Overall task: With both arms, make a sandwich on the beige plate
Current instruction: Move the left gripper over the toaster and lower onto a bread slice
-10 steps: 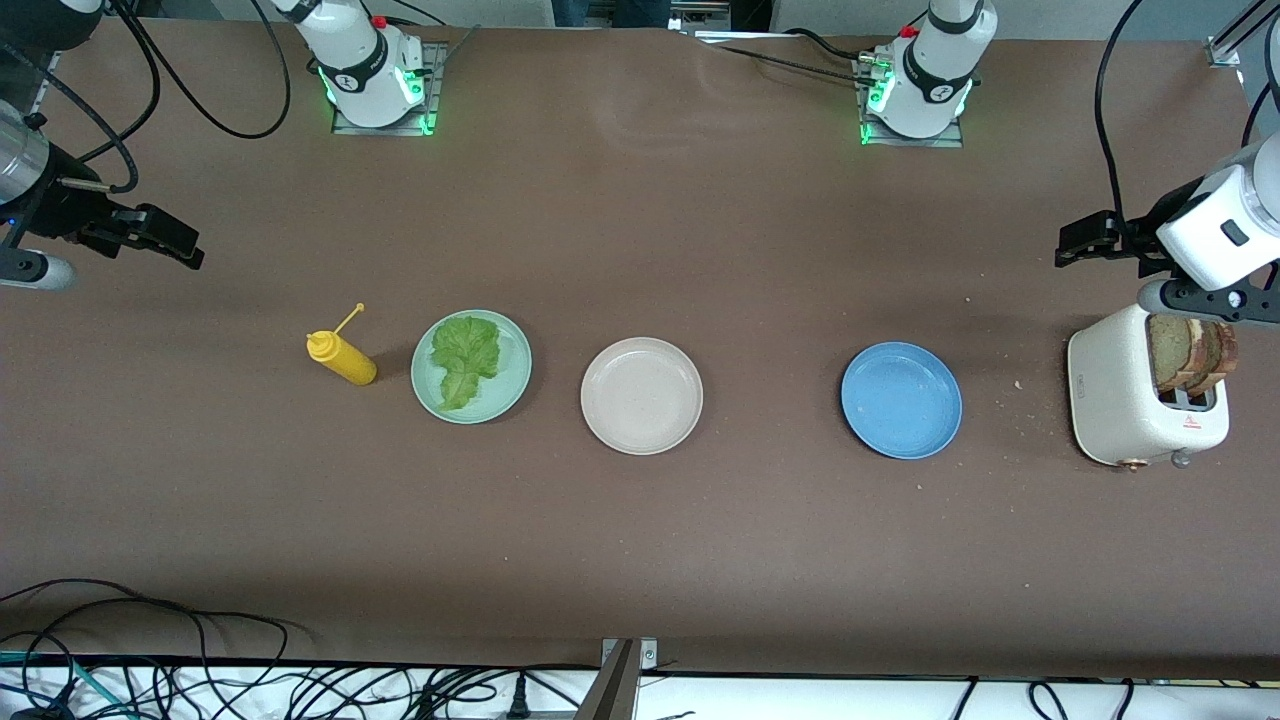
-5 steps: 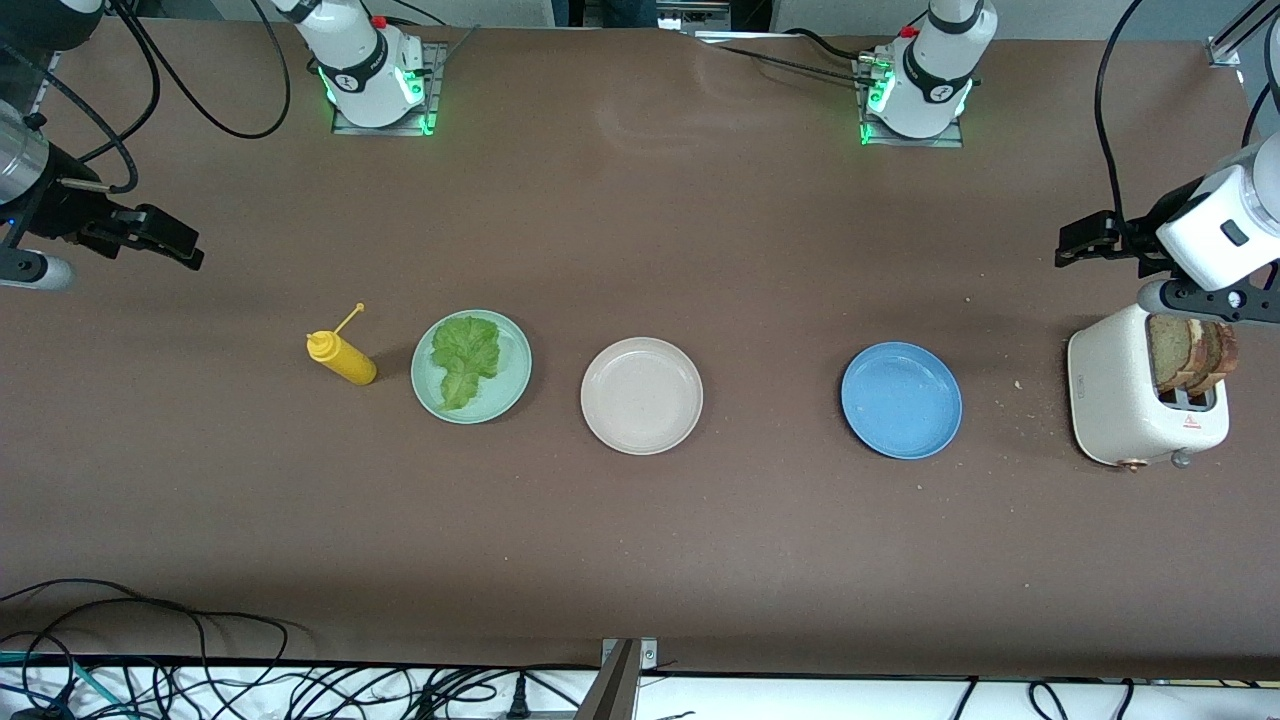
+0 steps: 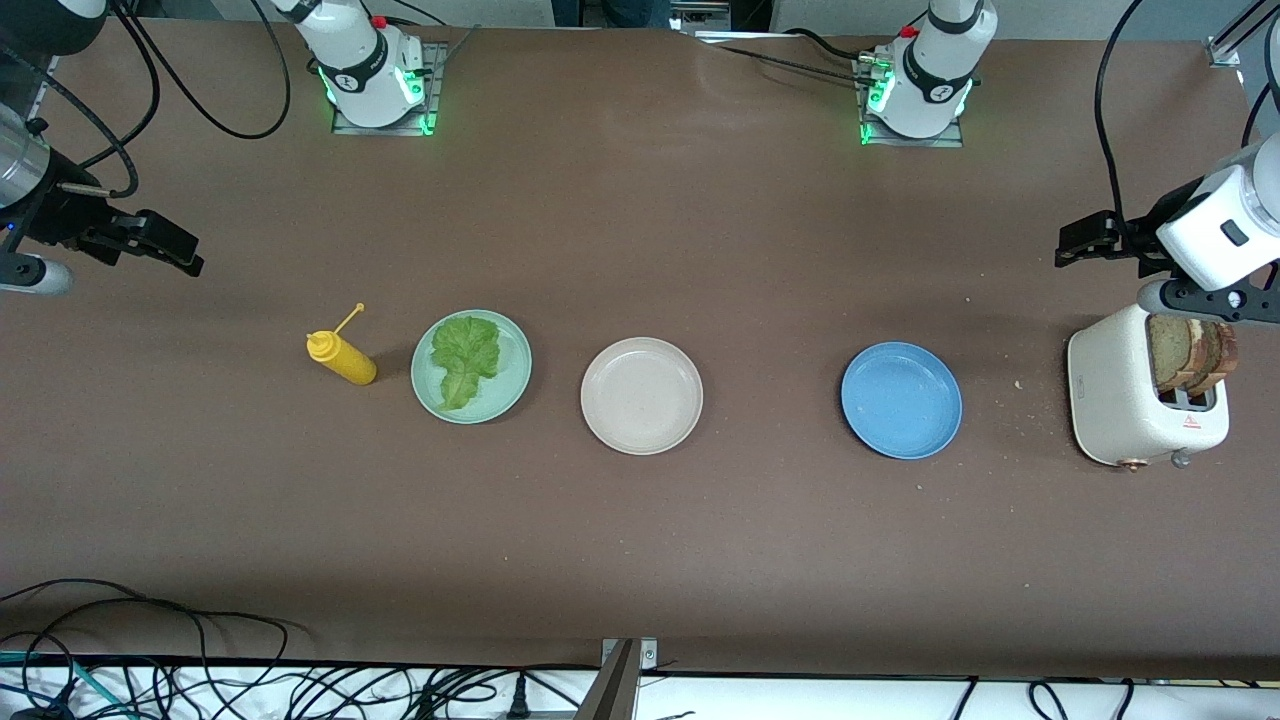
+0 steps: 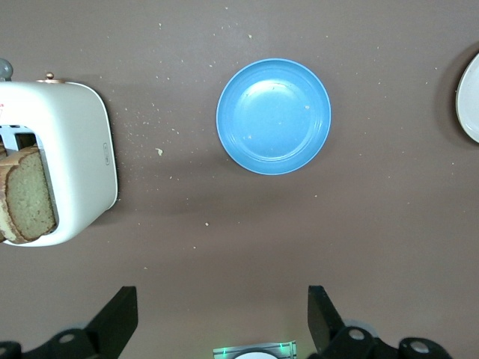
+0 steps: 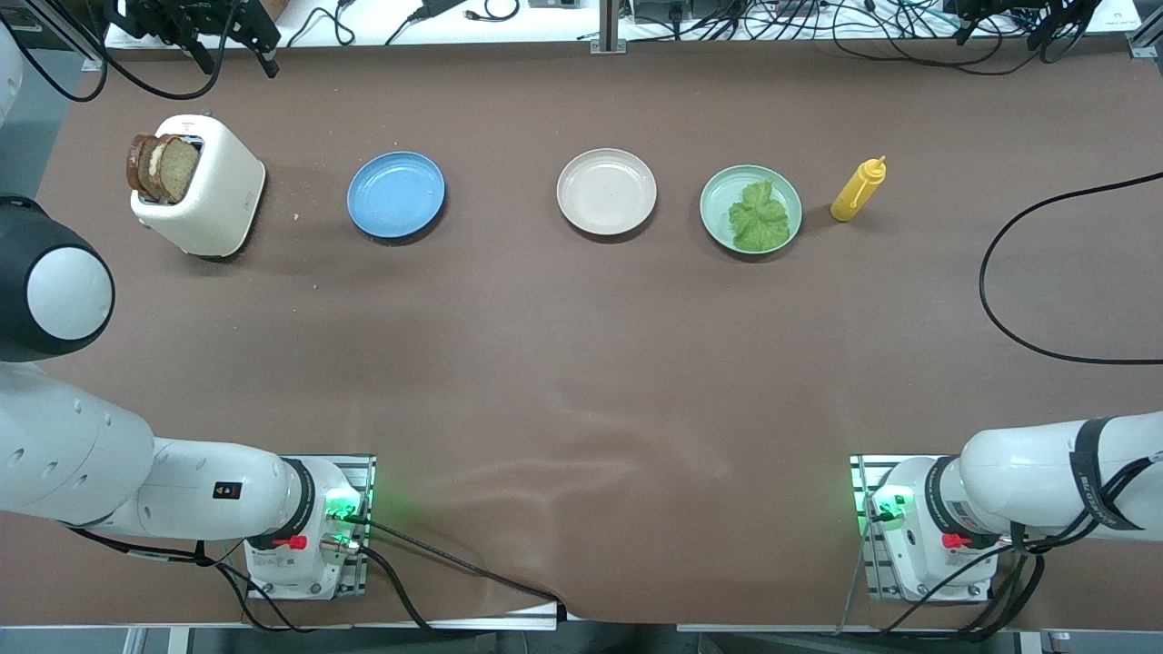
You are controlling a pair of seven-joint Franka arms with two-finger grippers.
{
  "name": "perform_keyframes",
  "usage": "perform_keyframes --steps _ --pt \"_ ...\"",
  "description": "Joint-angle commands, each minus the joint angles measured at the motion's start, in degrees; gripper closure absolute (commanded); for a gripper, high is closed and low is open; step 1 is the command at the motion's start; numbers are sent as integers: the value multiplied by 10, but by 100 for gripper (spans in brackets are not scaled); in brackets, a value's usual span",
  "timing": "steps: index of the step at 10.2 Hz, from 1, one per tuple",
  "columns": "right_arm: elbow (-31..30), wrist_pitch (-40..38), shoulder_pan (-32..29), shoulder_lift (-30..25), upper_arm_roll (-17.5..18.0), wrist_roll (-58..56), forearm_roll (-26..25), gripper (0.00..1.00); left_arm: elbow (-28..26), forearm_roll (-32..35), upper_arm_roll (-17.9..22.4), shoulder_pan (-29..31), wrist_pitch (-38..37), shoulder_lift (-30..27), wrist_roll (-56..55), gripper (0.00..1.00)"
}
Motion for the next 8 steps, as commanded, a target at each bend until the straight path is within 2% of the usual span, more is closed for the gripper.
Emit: perform_keyframes --steps 1,2,8 --pt "-10 8 -3 -7 2 2 0 0 -1 26 -2 18 -1 8 17 0" --pt "-9 8 -3 -7 2 1 0 0 -1 55 -2 30 3 24 40 0" --pt "-10 8 -3 -7 2 0 0 0 6 55 -2 139 126 108 152 0"
